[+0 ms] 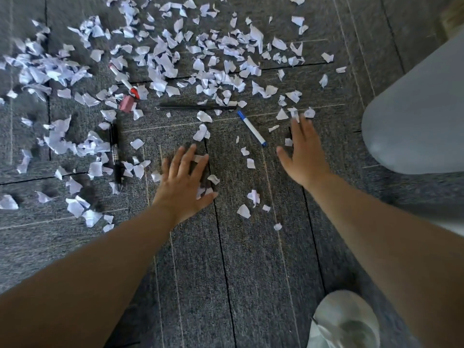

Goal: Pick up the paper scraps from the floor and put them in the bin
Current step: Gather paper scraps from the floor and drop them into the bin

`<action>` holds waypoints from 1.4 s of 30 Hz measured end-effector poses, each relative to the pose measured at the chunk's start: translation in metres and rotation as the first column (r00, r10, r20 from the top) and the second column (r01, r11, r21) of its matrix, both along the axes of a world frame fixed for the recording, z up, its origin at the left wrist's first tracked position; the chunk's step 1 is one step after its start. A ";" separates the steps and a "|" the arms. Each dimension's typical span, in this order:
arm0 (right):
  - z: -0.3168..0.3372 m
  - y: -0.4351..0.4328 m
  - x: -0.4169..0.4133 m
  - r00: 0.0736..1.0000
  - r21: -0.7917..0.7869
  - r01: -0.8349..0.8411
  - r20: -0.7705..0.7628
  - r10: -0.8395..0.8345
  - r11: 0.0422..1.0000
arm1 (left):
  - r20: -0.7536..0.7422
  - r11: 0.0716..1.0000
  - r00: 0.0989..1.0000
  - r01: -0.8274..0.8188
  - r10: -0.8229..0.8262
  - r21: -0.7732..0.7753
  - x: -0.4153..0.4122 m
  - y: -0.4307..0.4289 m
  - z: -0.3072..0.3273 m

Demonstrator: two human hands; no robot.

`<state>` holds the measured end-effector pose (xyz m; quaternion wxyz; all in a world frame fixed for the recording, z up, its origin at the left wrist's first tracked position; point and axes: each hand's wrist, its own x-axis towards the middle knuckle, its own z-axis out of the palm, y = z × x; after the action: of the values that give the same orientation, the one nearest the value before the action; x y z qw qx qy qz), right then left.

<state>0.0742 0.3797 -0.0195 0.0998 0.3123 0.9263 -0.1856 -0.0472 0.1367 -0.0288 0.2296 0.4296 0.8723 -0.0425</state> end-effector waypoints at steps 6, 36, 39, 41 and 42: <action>0.004 0.040 -0.047 0.976 0.071 -0.051 0.216 0.034 0.996 | -0.020 0.975 0.980 0.200 -0.199 0.100 -0.011 0.030 0.003; -0.009 -0.099 0.012 0.933 -0.086 -0.360 -0.053 0.356 0.929 | 0.006 0.961 0.971 0.236 -0.239 0.143 0.014 -0.024 -0.010; -0.011 -0.113 0.042 0.927 -0.058 -0.324 -0.217 0.305 0.944 | -0.093 0.913 0.939 0.344 -0.331 0.221 0.020 -0.034 -0.010; -0.011 -0.112 0.065 0.928 0.012 -0.258 -0.275 0.252 0.966 | -0.141 0.894 0.933 0.358 -0.331 0.271 0.020 -0.040 -0.013; -0.012 -0.109 0.076 0.941 0.054 -0.204 -0.265 0.211 0.977 | -0.157 0.890 0.935 0.350 -0.317 0.291 0.020 -0.042 -0.014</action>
<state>0.1507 0.2702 -0.0317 -0.0117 0.1861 0.9613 -0.2028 -0.0271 0.0946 -0.0424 0.1011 0.6012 0.7919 0.0353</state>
